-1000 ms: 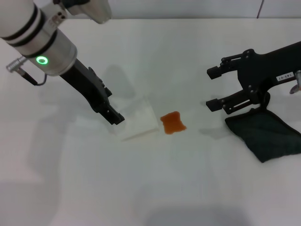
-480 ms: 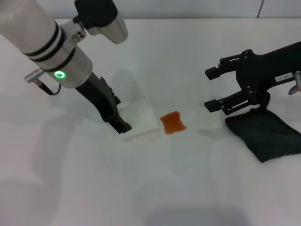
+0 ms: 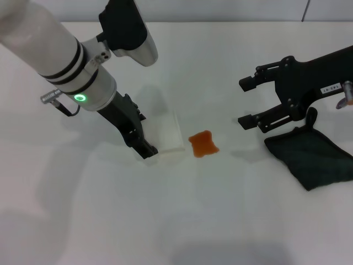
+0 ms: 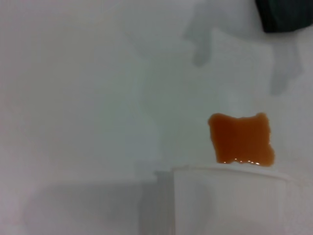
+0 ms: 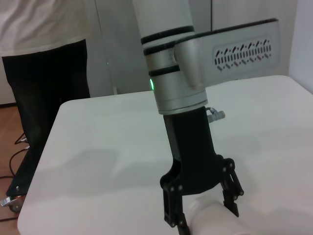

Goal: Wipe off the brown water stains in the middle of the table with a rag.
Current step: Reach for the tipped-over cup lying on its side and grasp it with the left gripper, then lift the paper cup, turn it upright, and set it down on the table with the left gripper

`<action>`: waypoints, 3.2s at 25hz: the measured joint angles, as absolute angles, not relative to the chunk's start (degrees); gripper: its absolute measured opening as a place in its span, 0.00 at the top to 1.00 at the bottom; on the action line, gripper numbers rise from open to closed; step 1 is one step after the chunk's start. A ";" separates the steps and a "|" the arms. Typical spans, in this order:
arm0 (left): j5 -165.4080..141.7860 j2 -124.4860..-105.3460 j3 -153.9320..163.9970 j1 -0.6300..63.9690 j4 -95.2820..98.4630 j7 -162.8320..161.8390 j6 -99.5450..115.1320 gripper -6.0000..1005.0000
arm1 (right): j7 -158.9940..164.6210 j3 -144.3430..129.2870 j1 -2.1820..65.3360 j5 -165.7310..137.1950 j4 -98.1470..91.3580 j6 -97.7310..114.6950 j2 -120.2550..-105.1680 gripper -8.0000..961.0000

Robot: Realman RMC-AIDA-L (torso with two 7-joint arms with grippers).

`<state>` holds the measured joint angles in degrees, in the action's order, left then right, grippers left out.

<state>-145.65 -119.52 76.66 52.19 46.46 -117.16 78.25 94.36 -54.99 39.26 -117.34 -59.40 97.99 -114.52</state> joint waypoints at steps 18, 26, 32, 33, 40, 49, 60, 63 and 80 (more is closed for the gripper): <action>-142.07 -119.48 81.59 50.99 45.45 -115.18 73.82 0.17 | 94.28 -55.64 38.92 -117.34 -59.46 97.91 -114.61 0.12; -139.96 -119.49 81.36 46.34 51.81 -115.36 73.76 0.32 | 94.22 -55.66 38.50 -117.33 -59.46 98.17 -114.54 0.12; -131.95 -119.23 80.29 35.04 64.51 -110.90 73.37 0.37 | 94.11 -55.63 38.38 -117.34 -59.55 98.46 -114.51 0.12; -129.06 -119.29 79.51 32.81 65.72 -108.19 73.12 0.38 | 94.09 -55.63 38.31 -117.34 -59.59 98.52 -114.52 0.12; -107.74 -119.13 68.78 25.54 58.41 -86.51 72.27 0.42 | 93.99 -55.63 38.14 -117.36 -59.56 99.27 -114.61 0.12; -95.55 -119.07 53.60 30.75 30.19 -60.53 70.85 0.40 | 93.95 -55.71 37.96 -117.41 -59.18 99.16 -114.97 0.12; -86.29 -119.64 53.26 37.74 11.93 -46.40 61.16 0.38 | 93.96 -55.72 38.16 -116.89 -59.06 98.66 -115.13 0.12; -85.44 -119.63 53.25 38.38 10.81 -46.38 60.31 0.37 | 93.95 -55.72 38.05 -116.86 -59.06 98.62 -115.14 0.12; -85.11 -120.05 54.84 39.18 5.77 -46.30 54.04 0.32 | 93.95 -55.72 36.82 -116.80 -59.39 99.13 -115.13 0.12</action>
